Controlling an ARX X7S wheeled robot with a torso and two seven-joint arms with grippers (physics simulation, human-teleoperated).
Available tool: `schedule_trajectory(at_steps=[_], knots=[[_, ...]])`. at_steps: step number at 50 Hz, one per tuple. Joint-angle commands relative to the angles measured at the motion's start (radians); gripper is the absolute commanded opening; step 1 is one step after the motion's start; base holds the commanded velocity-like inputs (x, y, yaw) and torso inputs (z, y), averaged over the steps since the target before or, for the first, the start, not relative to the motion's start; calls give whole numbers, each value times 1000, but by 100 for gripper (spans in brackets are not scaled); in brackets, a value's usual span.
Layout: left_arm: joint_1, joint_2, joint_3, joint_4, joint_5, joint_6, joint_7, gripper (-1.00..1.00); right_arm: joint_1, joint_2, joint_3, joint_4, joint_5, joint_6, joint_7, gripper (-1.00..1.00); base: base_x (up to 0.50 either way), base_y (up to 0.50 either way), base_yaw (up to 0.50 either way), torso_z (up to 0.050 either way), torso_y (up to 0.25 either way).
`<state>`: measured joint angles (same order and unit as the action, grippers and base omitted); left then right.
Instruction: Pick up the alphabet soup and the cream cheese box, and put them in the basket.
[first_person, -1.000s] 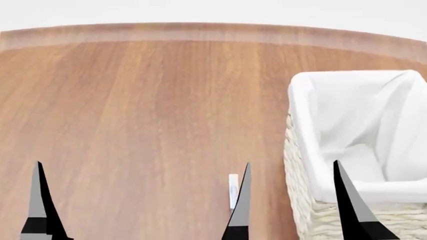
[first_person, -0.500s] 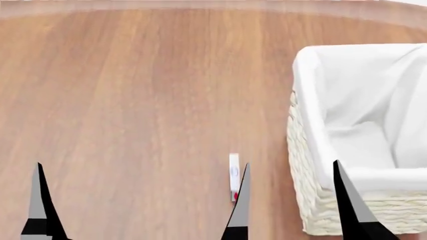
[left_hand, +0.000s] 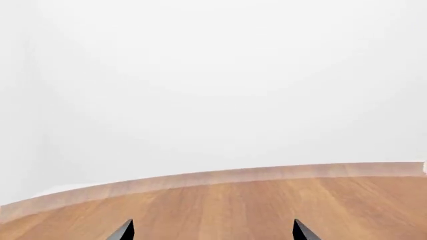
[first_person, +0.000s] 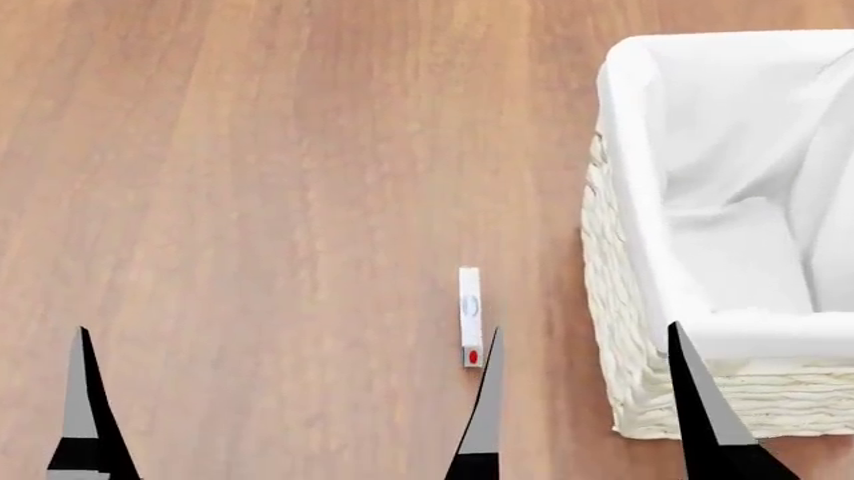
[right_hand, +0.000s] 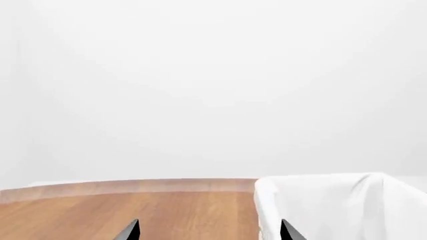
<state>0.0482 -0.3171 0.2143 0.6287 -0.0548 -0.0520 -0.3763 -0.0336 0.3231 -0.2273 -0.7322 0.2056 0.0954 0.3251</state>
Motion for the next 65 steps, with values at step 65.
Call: schedule_trajectory(at_steps=[65], knots=[[-6, -17, 27, -20, -21, 17, -22, 100, 6, 24, -8, 25, 48, -23, 23, 100, 0, 0, -21, 0, -60]])
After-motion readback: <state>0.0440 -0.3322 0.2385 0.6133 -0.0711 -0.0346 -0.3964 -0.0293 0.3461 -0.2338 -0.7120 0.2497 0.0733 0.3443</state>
